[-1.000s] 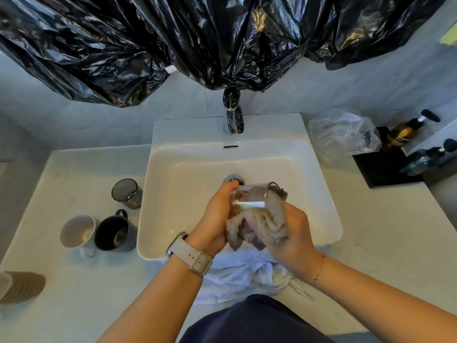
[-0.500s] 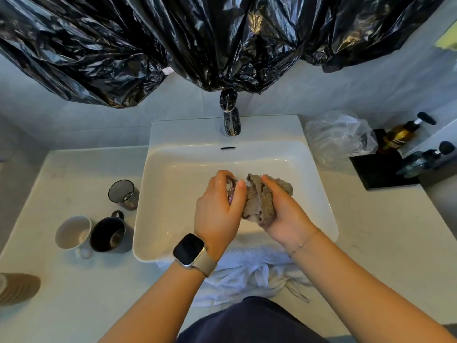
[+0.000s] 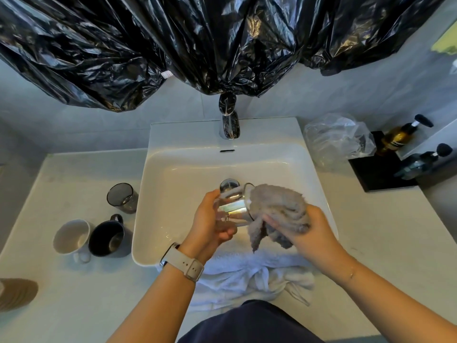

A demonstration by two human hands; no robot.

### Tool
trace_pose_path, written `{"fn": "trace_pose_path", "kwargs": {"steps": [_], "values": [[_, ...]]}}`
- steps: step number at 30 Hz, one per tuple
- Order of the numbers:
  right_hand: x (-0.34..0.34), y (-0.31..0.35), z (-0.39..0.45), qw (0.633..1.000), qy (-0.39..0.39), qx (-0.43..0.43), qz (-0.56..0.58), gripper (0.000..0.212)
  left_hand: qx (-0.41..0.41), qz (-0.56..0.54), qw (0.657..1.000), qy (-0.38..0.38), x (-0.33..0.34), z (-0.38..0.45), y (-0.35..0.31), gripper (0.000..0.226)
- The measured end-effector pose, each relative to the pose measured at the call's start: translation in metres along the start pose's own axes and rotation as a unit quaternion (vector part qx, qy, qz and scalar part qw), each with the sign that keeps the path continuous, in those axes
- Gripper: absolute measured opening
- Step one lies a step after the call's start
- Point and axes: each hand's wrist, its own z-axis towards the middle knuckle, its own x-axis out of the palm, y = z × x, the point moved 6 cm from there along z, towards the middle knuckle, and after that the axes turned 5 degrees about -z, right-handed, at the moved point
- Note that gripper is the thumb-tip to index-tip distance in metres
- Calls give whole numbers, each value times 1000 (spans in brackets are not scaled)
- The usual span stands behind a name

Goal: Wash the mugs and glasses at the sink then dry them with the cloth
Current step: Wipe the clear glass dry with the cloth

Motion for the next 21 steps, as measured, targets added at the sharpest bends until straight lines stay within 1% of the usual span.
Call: {"fn": "trace_pose_path", "kwargs": {"steps": [2, 3, 4, 5, 7, 8, 9, 10, 11, 14, 16, 18, 19, 21], "values": [[-25, 0, -1, 994, -93, 15, 57, 19, -25, -52, 998, 19, -1, 0, 3, 43], [-35, 0, -1, 989, -118, 16, 84, 26, -28, -60, 998, 23, -2, 0, 3, 43], [-39, 1, 1, 988, -114, 16, 102, 32, -27, -60, 998, 26, -3, 0, 4, 42], [-37, 4, 4, 991, -79, 18, 107, 39, -25, -57, 998, 29, -4, 0, 4, 42], [-24, 6, 9, 995, 32, 35, 86, 56, -29, -51, 998, 39, -2, 0, 6, 42], [-17, 4, 10, 992, 85, 53, 75, 59, -32, -48, 997, 46, -1, -1, 7, 43], [-10, 2, 10, 988, 126, 70, 56, 56, -34, -42, 997, 52, 0, -2, 7, 44], [-6, -2, 11, 985, 151, 79, 25, 52, -36, -32, 997, 56, 0, -3, 7, 45], [-4, -5, 13, 983, 161, 84, -6, 47, -36, -20, 997, 60, 0, -4, 7, 46], [-7, -9, 24, 983, 143, 69, -94, 34, -53, 14, 996, 66, -1, -7, 7, 46], [-5, -5, 29, 970, 146, 22, -194, 26, -79, 57, 993, 61, -3, -8, 9, 46], [0, -1, 30, 945, 154, -37, -288, 26, -112, 116, 985, 57, -4, -9, 11, 47], [2, 1, 31, 937, 146, -67, -311, 27, -130, 132, 981, 61, -3, -10, 12, 48], [5, 10, 34, 942, 121, -116, -292, 19, -163, 138, 973, 84, 2, -11, 15, 48]]}}
